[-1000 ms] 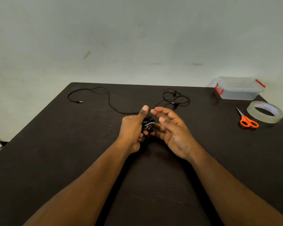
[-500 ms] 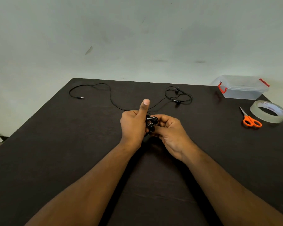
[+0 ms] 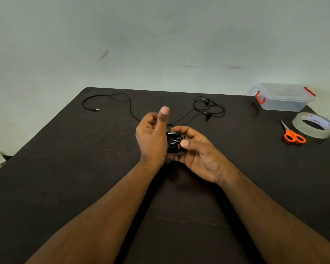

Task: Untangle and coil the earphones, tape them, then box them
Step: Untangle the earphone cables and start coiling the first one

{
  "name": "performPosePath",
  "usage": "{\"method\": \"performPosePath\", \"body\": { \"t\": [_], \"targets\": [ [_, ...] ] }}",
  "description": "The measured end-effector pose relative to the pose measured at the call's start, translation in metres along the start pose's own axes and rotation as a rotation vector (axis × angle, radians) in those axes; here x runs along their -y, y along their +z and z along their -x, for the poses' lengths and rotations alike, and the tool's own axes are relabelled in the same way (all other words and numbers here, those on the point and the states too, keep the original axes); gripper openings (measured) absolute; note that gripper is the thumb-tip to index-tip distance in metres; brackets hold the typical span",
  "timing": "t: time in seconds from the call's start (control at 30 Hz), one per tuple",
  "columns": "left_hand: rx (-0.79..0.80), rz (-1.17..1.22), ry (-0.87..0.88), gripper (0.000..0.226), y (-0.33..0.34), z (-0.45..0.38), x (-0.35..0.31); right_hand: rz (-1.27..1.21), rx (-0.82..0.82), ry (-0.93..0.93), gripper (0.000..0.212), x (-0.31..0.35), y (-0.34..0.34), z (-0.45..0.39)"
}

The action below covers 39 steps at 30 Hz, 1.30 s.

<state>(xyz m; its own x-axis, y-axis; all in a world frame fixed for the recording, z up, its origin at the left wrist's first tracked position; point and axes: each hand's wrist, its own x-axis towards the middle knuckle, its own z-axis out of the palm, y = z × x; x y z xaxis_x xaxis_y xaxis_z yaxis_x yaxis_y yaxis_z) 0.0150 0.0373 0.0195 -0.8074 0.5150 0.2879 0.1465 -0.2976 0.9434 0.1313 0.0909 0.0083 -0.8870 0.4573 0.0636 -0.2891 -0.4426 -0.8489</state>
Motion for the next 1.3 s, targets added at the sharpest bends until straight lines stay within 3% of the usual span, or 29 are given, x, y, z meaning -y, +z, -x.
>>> {"method": "performPosePath", "body": {
  "t": [0.13,0.43,0.67,1.17,1.3],
  "targets": [
    [0.019,0.003,0.031,0.034,-0.001,0.001,0.0,0.094,-0.121,0.014,0.045,-0.003,0.003,0.0],
    [0.076,0.051,0.042,0.033,0.002,0.003,0.006,0.262,-0.456,-0.138,0.024,-0.009,0.011,-0.002],
    [-0.028,0.057,0.018,0.03,-0.003,-0.008,0.01,0.12,-0.222,-0.033,0.033,-0.002,0.005,0.001],
    [-0.009,0.005,0.082,0.035,0.005,0.003,0.013,0.327,-0.607,-0.206,0.025,-0.012,0.018,-0.003],
    [-0.051,-0.021,0.068,0.029,0.005,0.002,0.016,0.34,-0.548,-0.189,0.027,-0.013,0.019,-0.002]
  ]
}}
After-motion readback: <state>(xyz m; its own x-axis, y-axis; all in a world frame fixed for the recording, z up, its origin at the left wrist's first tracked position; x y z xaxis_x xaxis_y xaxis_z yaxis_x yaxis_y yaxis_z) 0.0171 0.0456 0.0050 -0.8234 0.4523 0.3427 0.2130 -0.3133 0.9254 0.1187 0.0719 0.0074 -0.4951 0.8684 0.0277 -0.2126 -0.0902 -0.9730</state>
